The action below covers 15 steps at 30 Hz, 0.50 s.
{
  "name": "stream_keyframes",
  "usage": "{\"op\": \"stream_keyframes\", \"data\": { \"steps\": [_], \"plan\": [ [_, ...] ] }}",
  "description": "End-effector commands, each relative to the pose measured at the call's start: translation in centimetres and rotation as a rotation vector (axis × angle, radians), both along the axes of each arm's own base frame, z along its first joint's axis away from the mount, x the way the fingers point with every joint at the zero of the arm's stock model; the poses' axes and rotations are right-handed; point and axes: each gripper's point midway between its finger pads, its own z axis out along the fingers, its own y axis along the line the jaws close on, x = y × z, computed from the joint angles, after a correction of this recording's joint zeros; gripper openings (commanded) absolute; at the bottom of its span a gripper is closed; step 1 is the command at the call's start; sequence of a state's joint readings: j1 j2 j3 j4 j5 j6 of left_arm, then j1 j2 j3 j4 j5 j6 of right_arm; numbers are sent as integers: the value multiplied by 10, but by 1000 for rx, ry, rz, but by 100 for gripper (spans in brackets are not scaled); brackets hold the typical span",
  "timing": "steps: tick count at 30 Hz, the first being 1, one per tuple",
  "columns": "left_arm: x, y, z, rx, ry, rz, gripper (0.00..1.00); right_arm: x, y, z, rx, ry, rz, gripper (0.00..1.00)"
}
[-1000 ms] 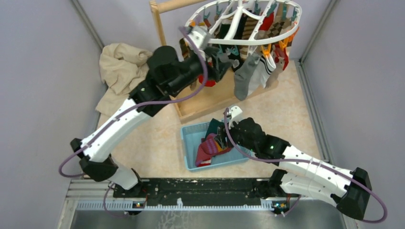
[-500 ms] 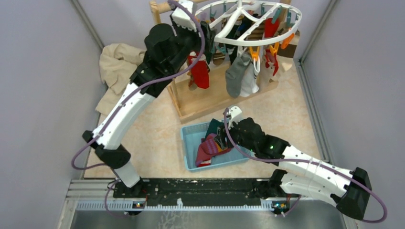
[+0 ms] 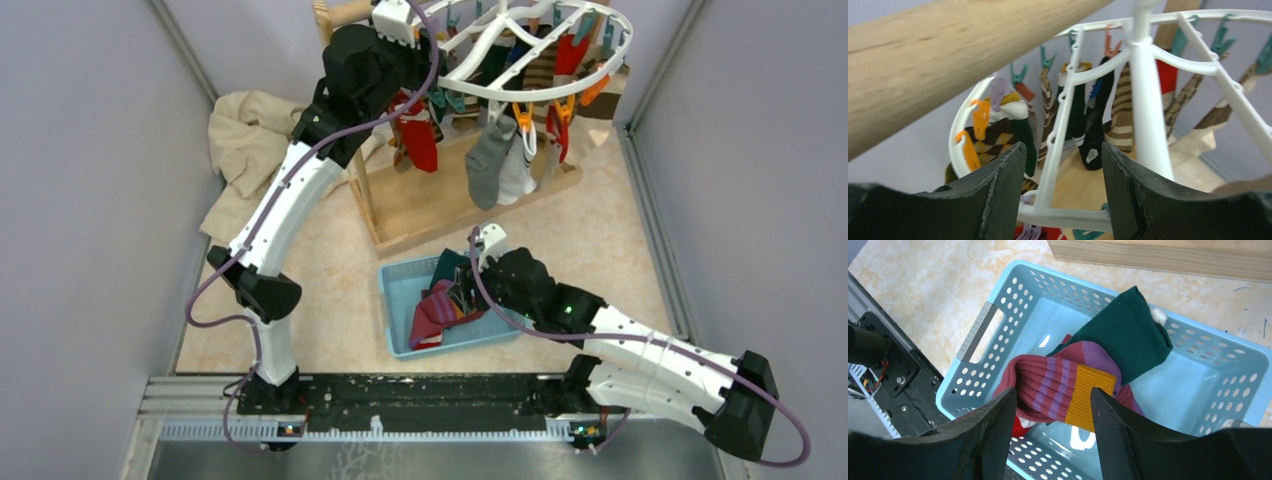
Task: Remove the socks clipped to the hanger
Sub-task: Adjust the hanger on the clothesline.
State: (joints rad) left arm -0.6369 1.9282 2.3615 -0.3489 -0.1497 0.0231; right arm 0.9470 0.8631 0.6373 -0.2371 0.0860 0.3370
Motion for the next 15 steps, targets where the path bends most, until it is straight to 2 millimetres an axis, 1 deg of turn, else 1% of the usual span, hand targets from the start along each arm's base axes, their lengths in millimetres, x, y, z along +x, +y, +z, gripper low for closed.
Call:
{"op": "stream_keyframes", "data": {
  "steps": [1,4,7,12,14,15],
  "plan": [
    [-22,-29,1,-10,-3,-174,63,4,4,18,62,-42,-12,57],
    [-36,-46,-1,-7,-5,-236,63,5,4,17,59,-42,-12,57],
    [-50,-59,4,-11,-17,-287,62,6,1,20,57,-48,-28,57],
    [-66,-76,9,-22,-37,-348,62,14,-6,35,68,-84,-89,57],
    [-74,-84,13,-52,-29,-373,62,22,-13,46,73,-109,-145,57],
    [-78,-88,14,-54,-34,-382,62,27,-17,55,79,-128,-182,57]
  ]
}}
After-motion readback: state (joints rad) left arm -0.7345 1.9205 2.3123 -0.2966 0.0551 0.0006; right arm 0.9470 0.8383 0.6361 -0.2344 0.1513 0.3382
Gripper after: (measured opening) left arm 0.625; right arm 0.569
